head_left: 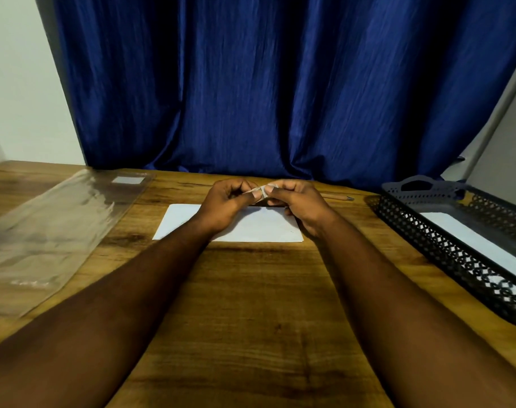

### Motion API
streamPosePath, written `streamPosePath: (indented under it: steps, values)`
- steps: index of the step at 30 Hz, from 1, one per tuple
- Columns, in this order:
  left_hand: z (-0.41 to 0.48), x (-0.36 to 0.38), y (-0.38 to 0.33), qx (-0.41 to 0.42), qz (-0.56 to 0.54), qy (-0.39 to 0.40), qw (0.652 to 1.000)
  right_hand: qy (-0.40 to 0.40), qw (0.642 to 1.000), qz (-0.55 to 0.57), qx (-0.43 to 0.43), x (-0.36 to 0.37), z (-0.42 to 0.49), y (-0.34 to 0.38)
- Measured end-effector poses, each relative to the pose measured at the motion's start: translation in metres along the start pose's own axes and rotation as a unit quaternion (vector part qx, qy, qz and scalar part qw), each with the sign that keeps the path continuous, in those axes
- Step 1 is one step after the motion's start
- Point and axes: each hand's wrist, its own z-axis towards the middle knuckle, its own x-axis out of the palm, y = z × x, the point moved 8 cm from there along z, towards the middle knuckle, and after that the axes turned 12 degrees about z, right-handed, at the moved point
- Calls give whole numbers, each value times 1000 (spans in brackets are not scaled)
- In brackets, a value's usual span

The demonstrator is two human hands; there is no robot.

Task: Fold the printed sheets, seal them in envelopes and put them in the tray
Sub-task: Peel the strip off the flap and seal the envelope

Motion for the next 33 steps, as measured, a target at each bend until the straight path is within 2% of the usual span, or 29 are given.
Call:
streamPosePath:
  steps: [4, 8, 21, 28, 33]
  values:
    - [4, -1, 7, -43, -115, 18, 992, -29, 995, 93, 4, 9, 2, -2]
    - [4, 1, 5, -63, -162, 17, 985, -44, 990, 137, 10, 13, 1, -1]
    - [7, 6, 6, -84, -192, 12, 978, -50, 994, 93, 9, 16, -9, 7]
    - [13, 8, 8, -94, -270, 0, 958, -54, 992, 111, 6, 23, 2, 1]
    - [14, -32, 44, -146, -282, -108, 942, -153, 959, 237, -6, -11, 2, 10]
